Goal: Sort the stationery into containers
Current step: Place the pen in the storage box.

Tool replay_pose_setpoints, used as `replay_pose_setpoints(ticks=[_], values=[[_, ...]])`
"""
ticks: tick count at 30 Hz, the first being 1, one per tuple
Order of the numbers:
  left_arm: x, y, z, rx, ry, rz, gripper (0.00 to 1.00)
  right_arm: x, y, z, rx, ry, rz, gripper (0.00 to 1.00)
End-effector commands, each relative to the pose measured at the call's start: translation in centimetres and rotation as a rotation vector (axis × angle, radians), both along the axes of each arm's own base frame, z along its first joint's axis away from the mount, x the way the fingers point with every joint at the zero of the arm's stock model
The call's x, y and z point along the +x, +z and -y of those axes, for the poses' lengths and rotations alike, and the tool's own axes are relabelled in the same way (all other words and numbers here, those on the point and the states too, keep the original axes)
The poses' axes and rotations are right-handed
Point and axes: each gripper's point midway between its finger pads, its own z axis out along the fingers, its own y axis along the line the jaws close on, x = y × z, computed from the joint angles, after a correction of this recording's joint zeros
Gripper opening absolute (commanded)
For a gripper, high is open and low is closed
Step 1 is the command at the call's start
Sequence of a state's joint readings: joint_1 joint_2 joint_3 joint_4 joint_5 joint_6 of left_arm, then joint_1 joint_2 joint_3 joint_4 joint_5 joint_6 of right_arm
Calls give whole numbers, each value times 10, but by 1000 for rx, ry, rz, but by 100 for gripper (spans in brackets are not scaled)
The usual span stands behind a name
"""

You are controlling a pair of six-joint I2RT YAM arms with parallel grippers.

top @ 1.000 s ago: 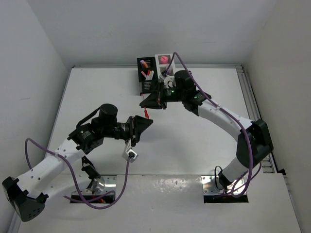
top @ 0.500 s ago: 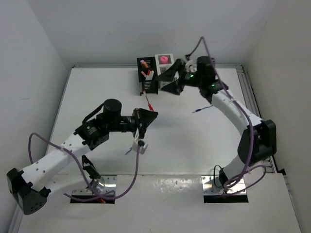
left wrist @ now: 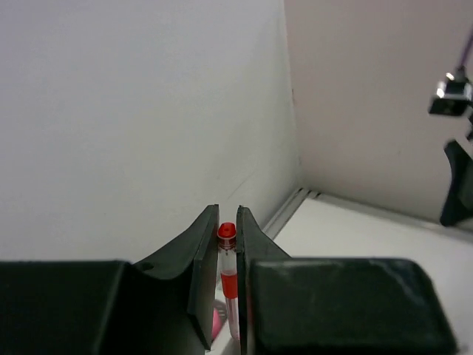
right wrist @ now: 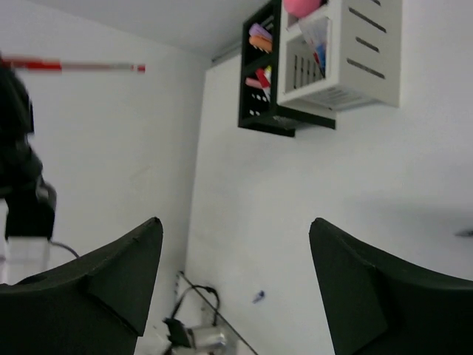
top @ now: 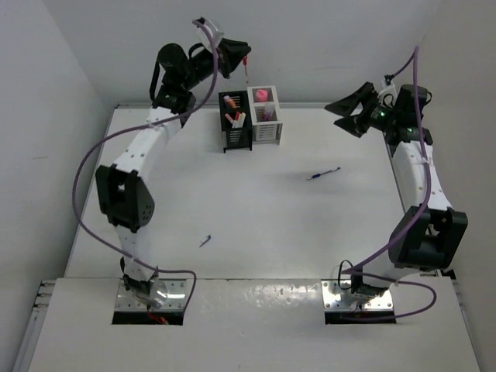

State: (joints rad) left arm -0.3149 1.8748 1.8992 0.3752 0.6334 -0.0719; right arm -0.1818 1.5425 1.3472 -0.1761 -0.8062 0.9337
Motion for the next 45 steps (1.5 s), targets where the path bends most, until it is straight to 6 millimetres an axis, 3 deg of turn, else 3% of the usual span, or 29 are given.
replay_pose_setpoints(ticks=[1, 3, 4, 9, 12, 18, 26, 29, 30, 31, 33, 35, 36, 37, 38, 39, 40, 41, 42, 43, 44, 45], values=[[19, -3, 13, -247, -198, -221, 0, -31, -5, 7, -216, 60, 112, 78], [27, -2, 14, -305, -220, -209, 0, -40, -13, 11, -270, 70, 128, 77], [39, -22, 19, -308, -221, -241, 0, -42, -15, 14, -286, 69, 132, 76], [55, -71, 28, -289, -198, -267, 0, -52, -32, 23, -357, 76, 126, 68], [66, -90, 28, -267, -166, -262, 0, -56, -40, 27, -373, 80, 109, 61], [88, -118, 22, -231, -92, -245, 0, -65, -56, 28, -403, 97, 86, 55], [108, -157, 33, -143, -26, -250, 0, -69, -67, 28, -408, 102, 53, 54], [111, -169, 38, -112, -19, -270, 34, -68, -67, 26, -409, 105, 50, 56], [112, -170, 37, -104, -12, -273, 58, -68, -67, 26, -411, 108, 50, 56], [112, -169, 35, -97, -2, -289, 67, -68, -65, 24, -412, 113, 56, 56], [111, -161, 28, -72, 9, -276, 76, -68, -61, 21, -419, 123, 70, 56], [95, -137, 21, -40, 4, -268, 76, -69, -59, 15, -428, 137, 83, 55], [91, -145, 13, 13, 19, -319, 73, -71, -56, 13, -435, 143, 96, 55], [73, -113, 5, 28, 20, -297, 71, -74, -56, 8, -438, 159, 104, 55], [63, -115, -5, 65, 30, -325, 67, -77, -55, 5, -442, 167, 108, 55], [34, -100, -16, 132, 27, -339, 64, -82, -57, -1, -453, 187, 119, 54], [16, -107, -24, 174, 20, -382, 61, -86, -57, -4, -462, 199, 127, 54], [3, -136, -40, 262, 36, -404, 57, -90, -60, -7, -472, 205, 125, 54], [-34, -127, -55, 306, 43, -437, 56, -96, -63, -10, -485, 220, 136, 53], [-52, -140, -65, 353, 46, -472, 56, -101, -65, -19, -489, 246, 143, 53], [-72, -175, -78, 449, 50, -507, 56, -106, -74, -22, -495, 260, 131, 52], [-104, -183, -93, 510, 77, -561, 56, -111, -76, -30, -501, 282, 138, 52]])
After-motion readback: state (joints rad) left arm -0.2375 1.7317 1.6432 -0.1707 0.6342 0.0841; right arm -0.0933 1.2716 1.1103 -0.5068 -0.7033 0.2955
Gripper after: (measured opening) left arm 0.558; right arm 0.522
